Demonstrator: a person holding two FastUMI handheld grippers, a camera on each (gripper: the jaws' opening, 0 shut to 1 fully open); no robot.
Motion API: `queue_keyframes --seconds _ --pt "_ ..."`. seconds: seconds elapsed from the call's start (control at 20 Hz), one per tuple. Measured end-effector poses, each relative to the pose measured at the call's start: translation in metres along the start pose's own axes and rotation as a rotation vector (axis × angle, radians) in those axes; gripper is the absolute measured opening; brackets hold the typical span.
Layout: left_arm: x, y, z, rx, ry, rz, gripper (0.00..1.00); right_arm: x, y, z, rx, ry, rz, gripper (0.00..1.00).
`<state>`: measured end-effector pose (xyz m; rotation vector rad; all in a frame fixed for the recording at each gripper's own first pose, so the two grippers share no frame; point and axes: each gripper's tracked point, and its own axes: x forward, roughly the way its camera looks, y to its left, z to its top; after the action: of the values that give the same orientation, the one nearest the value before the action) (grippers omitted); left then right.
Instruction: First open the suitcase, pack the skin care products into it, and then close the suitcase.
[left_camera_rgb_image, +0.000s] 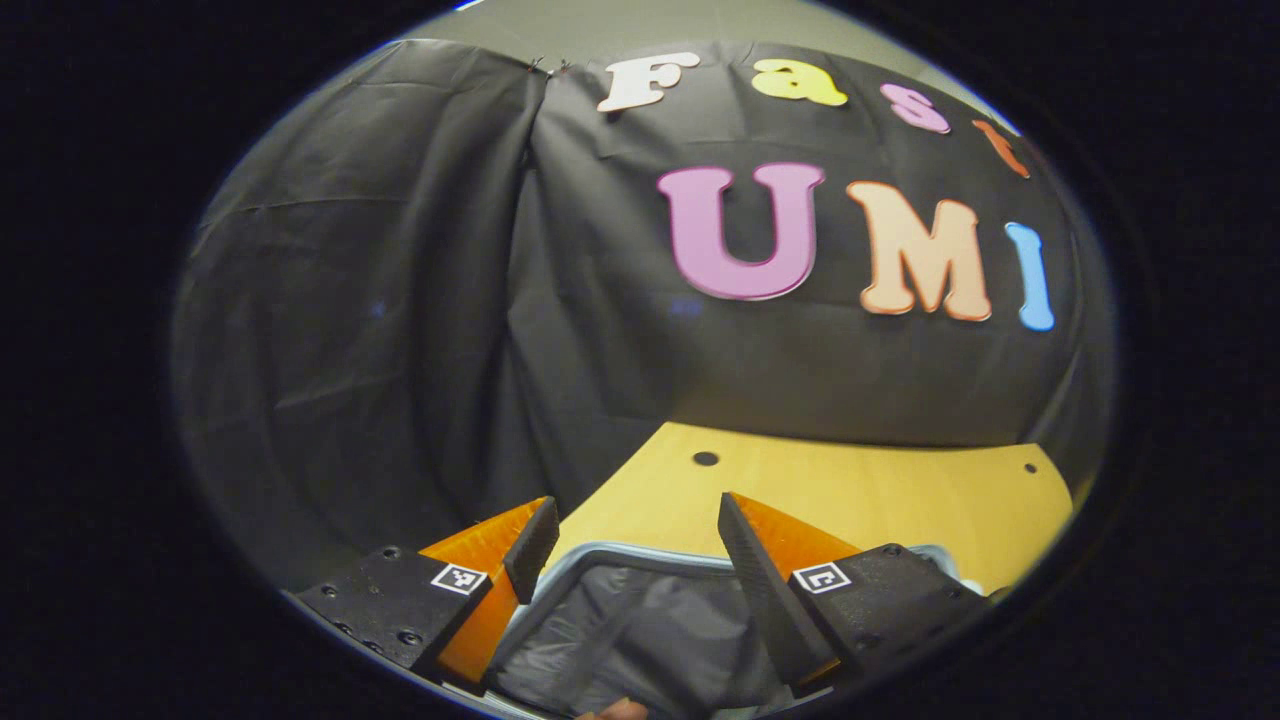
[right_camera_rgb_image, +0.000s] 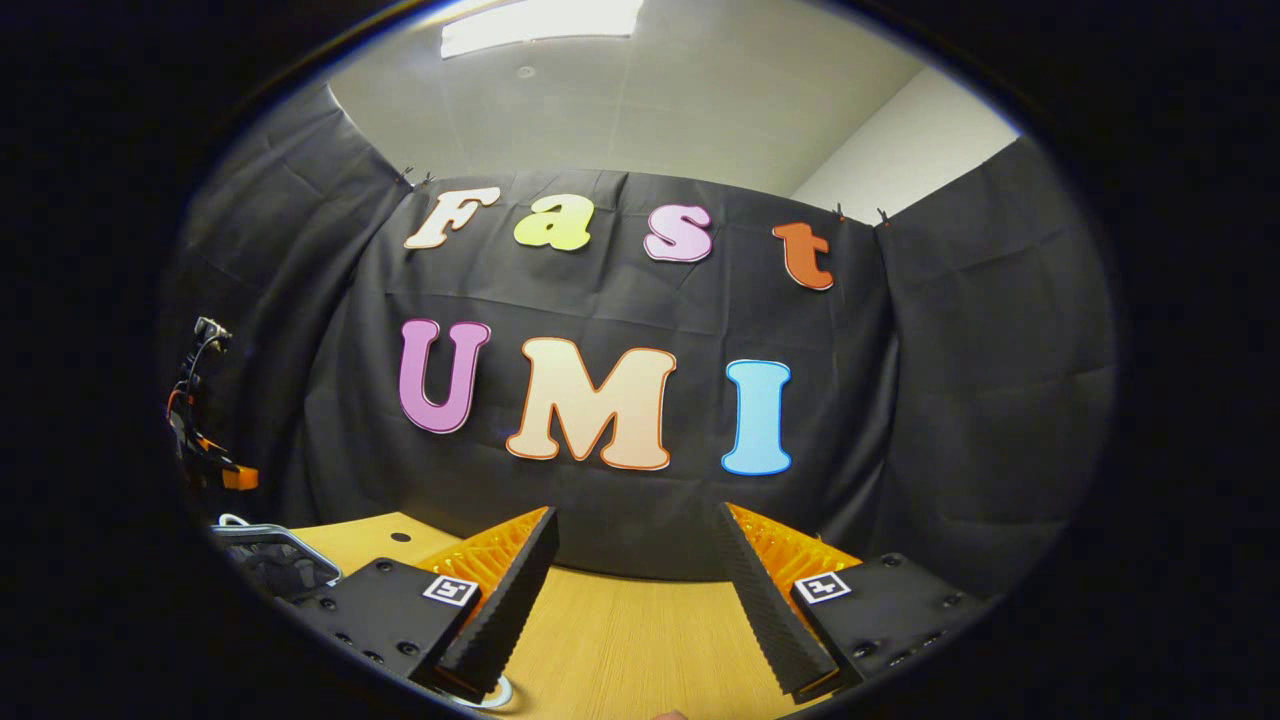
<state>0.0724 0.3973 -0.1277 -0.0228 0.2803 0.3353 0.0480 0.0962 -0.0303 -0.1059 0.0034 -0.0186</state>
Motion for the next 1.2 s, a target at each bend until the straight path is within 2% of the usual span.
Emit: queue_keyframes --seconds 0.25,0.55,0.9,1.2 --pt "-0.045 -0.114 0.042 0.008 -0.113 -0.137 0.94 -0.004 -0.034 0.002 0.022 -0.007 0.011 0.98" --pt "-0.094 -0.245 0.052 -0.04 -0.176 -0.344 0.94 -0.005 -0.071 -0.005 0.077 -0.013 -0.009 0.98" --pt "-0.133 -0.362 -0.013 0.012 -0.031 -0.516 0.94 -0.014 -0.107 -0.023 0.088 0.004 -0.008 0.98" --pt "-0.151 -0.415 -0.079 0.009 0.117 -0.569 0.94 -0.022 -0.141 -0.038 0.074 0.031 -0.007 0.98"
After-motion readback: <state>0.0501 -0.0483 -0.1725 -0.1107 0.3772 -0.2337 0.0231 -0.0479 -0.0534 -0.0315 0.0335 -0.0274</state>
